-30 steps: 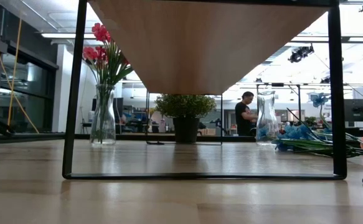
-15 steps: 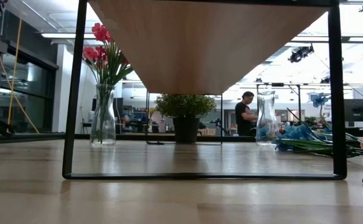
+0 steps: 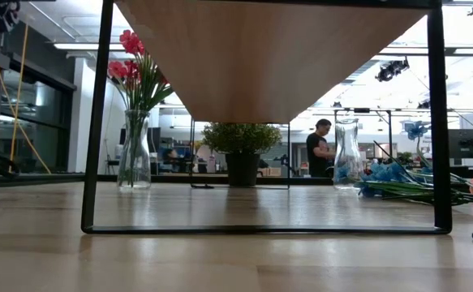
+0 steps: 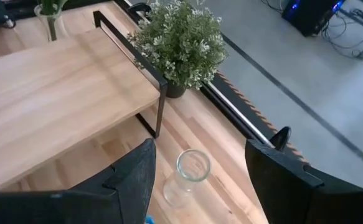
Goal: Pick and place flowers into a vace then onto a shelf
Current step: Put the blue flowers into the right transparent vase
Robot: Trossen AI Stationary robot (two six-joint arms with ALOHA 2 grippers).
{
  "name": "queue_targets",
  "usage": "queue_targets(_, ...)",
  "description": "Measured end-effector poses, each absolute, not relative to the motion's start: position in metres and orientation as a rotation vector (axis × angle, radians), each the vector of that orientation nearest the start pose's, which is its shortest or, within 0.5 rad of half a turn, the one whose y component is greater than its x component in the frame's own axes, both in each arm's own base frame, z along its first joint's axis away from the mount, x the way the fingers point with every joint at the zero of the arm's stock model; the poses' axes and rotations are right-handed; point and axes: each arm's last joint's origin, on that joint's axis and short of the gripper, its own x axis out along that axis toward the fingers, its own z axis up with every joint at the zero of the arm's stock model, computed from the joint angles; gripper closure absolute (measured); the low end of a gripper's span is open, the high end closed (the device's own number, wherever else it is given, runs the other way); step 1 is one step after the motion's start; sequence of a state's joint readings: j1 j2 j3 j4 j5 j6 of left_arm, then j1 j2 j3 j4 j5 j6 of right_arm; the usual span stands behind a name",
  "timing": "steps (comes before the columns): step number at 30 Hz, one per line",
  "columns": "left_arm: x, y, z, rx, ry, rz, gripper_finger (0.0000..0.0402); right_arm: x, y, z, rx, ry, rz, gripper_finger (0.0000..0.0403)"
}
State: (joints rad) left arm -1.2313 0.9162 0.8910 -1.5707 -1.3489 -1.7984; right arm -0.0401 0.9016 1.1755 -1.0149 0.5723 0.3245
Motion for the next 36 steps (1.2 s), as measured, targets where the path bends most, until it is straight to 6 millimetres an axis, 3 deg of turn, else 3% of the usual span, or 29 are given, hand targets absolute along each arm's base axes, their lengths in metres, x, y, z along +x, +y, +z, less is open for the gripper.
queue_targets(11,0.057,-0.078,0.277,-0.251,0.178,0.371,0.0151,0.144,-0.019,0.370,0.255,0.623,-0.651,0.0166)
queue_targets(21,0.055,-0.073,0.273,-0.266,0.207,0.375,0.0151,0.124,-0.012,0.351,0.529,0.892,-0.639,0.0166)
queue_targets(29,0.055,-0.073,0.272,-0.269,0.216,0.376,0.0151,0.124,-0.007,0.350,0.794,0.942,-0.559,0.0166)
queue_targets(36,0.055,-0.073,0.272,-0.276,0.237,0.378,0.0151,0.123,0.004,0.349,0.885,0.962,-0.562,0.0166)
